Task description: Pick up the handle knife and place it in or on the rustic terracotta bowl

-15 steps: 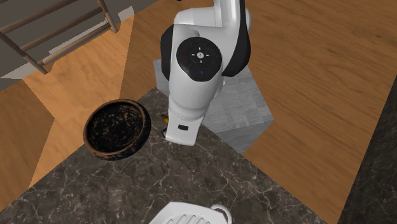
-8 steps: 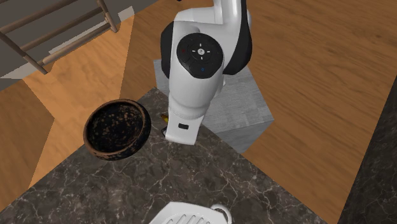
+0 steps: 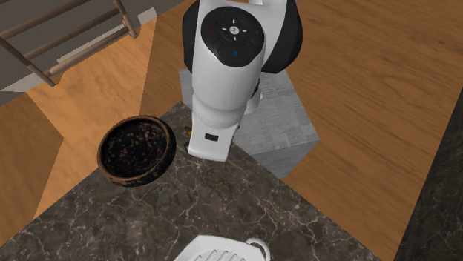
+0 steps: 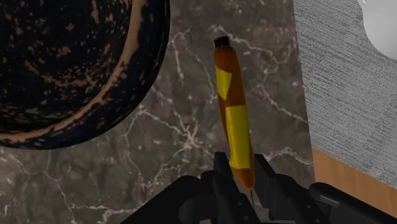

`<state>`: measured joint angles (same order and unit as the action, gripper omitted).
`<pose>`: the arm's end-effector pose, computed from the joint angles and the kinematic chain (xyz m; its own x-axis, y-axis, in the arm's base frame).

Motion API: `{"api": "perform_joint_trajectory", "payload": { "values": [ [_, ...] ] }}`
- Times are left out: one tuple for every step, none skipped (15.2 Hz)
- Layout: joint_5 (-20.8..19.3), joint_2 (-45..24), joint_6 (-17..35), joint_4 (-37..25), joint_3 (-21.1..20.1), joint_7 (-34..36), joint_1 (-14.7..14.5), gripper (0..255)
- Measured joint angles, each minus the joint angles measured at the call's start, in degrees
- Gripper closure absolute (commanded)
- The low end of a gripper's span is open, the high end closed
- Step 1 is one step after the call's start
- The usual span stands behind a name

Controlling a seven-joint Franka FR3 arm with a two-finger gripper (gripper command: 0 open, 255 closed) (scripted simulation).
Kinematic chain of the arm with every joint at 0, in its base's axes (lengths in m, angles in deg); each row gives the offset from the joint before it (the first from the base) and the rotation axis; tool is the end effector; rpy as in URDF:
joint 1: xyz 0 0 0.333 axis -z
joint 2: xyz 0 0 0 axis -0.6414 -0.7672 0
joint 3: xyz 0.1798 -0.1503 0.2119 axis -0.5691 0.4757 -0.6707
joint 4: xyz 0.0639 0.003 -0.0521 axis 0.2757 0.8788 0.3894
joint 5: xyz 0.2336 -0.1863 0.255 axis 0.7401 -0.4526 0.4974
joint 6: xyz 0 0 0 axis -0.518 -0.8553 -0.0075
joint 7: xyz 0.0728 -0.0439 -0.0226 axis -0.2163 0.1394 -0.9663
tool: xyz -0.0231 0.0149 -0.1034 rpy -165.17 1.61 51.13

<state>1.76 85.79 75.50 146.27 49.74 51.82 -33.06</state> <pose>0.2952 -0.1457 0.3783 0.9213 0.3684 -0.1248 0.3823 -0.9166 0.1167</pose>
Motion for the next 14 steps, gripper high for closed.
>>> {"api": "perform_joint_trajectory", "payload": {
  "values": [
    [0.2, 0.5, -1.0, -0.6, -0.2, -0.2, -0.1, 255],
    [0.5, 1.0, -2.1, -1.2, -0.4, -0.4, -0.2, 255],
    [0.8, 1.4, -3.0, -1.7, -0.6, -0.5, -0.2, 255],
    [1.0, 1.9, -4.1, -2.3, -0.7, -0.8, -0.3, 255],
    [1.2, 2.3, -5.0, -2.8, -0.9, -0.9, -0.3, 255],
    [1.4, 2.8, -5.9, -3.2, -1.0, -1.2, -0.3, 255],
    [1.7, 2.9, -6.8, -4.1, -1.2, -1.3, -0.5, 255],
    [1.9, 3.3, -7.7, -4.5, -1.5, -1.4, -0.5, 255],
    [2.1, 3.4, -8.4, -5.1, -1.6, -1.5, -0.6, 255],
    [2.4, 3.7, -9.3, -5.7, -1.9, -1.6, -0.8, 255],
    [2.5, 4.1, -10.3, -6.3, -2.0, -1.8, -0.8, 255],
    [2.7, 4.2, -11.0, -6.9, -2.1, -2.0, -0.8, 255],
    [2.8, 4.5, -11.8, -7.5, -2.2, -2.2, -0.8, 255],
    [3.0, 4.8, -12.7, -8.1, -2.4, -2.3, -0.8, 255]
  ]
}}
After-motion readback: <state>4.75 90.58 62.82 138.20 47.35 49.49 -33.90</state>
